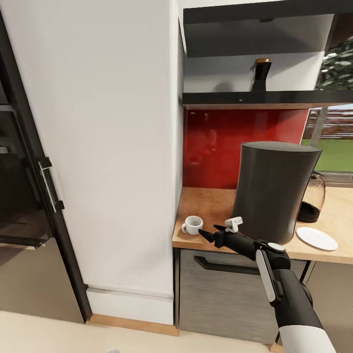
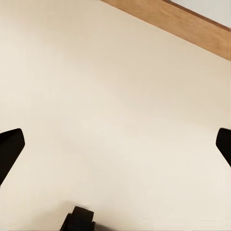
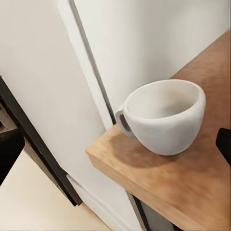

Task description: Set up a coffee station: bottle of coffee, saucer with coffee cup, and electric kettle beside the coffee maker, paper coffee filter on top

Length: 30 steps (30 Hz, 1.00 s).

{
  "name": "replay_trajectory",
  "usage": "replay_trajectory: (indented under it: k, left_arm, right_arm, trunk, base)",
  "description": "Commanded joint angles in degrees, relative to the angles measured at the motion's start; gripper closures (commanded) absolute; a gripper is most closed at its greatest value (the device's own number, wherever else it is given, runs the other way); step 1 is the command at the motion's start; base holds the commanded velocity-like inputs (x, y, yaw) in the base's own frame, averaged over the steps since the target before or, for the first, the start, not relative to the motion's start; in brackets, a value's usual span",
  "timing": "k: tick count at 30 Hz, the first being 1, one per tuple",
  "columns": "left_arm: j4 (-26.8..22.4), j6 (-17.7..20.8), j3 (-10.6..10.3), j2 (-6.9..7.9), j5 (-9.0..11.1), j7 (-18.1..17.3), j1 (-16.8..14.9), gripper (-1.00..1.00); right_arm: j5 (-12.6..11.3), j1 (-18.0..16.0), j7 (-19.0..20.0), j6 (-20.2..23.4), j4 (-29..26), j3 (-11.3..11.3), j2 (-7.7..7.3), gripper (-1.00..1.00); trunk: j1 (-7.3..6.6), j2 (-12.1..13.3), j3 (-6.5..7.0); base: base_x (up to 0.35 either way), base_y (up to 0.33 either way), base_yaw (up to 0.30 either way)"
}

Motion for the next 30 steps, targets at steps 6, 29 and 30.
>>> replay_trajectory:
  k: [6,29,30]
  left_arm:
    - [0.07,-0.14,-0.34,-0.06,0.19,0.01,-0.04,-1.00]
    - [-0.02,-0.14,-0.52,-0.21,0.19,0.01,-0.04,-1.00]
    - [-0.03,-0.14,-0.52,-0.22,0.19,0.01,-0.04,-1.00]
  right_arm:
    - [-0.09,-0.03,0.07,0.40,-0.02,-0.16,0.03,-1.00]
    - [1.93,0.00,0.02,0.40,0.64,-0.16,0.03,-1.00]
    - [2.55,0.00,0.04,0.38,0.88,-0.17,0.00,-1.00]
  trunk:
    - [0.00,-0.04,-0.07]
    - [0.00,-0.04,-0.07]
    - [0.00,-0.04,-0.07]
  base:
    - [-0.017,0.000,-0.188]
    - [-0.034,0.129,-0.031]
    - [0.000,0.050,0.000]
